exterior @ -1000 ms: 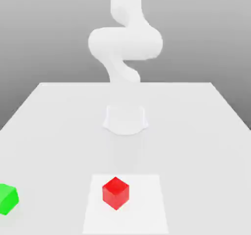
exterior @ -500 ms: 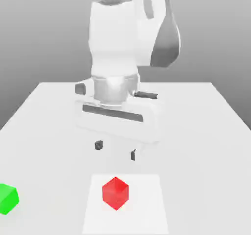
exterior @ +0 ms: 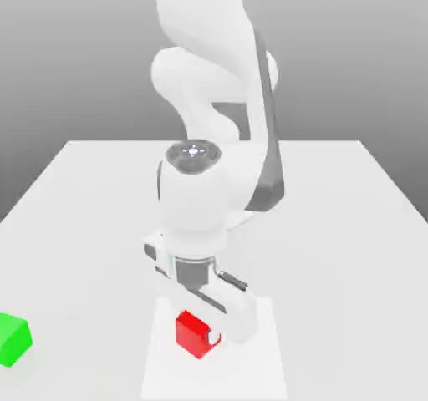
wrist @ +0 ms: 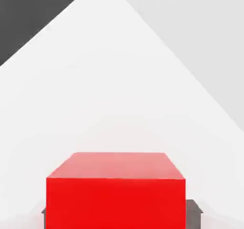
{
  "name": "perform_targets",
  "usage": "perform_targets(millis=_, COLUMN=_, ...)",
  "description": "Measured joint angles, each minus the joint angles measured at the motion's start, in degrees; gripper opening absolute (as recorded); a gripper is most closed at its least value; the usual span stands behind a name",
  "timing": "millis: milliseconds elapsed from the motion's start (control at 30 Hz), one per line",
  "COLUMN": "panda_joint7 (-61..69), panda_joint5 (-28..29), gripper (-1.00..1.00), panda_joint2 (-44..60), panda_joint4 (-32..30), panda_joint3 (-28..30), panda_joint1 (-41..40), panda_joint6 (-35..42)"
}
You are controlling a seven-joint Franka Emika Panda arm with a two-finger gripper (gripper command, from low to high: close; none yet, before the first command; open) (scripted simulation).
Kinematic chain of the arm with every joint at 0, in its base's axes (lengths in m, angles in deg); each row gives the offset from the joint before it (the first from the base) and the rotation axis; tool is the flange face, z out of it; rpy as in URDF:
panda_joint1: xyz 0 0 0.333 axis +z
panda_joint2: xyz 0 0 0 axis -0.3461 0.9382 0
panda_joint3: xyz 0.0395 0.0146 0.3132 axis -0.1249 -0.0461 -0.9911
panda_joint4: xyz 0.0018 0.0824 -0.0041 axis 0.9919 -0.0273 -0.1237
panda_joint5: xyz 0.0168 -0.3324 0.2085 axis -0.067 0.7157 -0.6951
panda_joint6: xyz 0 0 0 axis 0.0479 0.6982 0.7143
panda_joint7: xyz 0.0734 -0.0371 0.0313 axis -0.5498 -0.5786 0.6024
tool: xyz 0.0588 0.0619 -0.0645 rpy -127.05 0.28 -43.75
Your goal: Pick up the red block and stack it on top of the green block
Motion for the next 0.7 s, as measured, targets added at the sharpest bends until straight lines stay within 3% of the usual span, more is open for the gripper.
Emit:
perform_targets(millis=233, panda_joint7=1.6, panda_joint5=-2.0, gripper=-1.00, panda_joint2=-11.6, panda_joint4=-1.6, panda_joint3=-1.0, panda_joint1=-0.8, panda_joint6=10.0)
perform_targets(millis=567, panda_joint7=21.3, panda_joint5=-5.6, gripper=-1.00, panda_joint2=-5.6, panda_joint4=16.1, panda_joint3=9.5, panda_joint1=-18.5, panda_joint6=22.0)
perform_targets(millis=700, panda_joint7=26.4, panda_joint5=-8.2, gripper=-1.00, panda_joint2=1.5, panda_joint4=20.1, panda_joint3=10.4, panda_joint1=-22.8, panda_joint6=19.0)
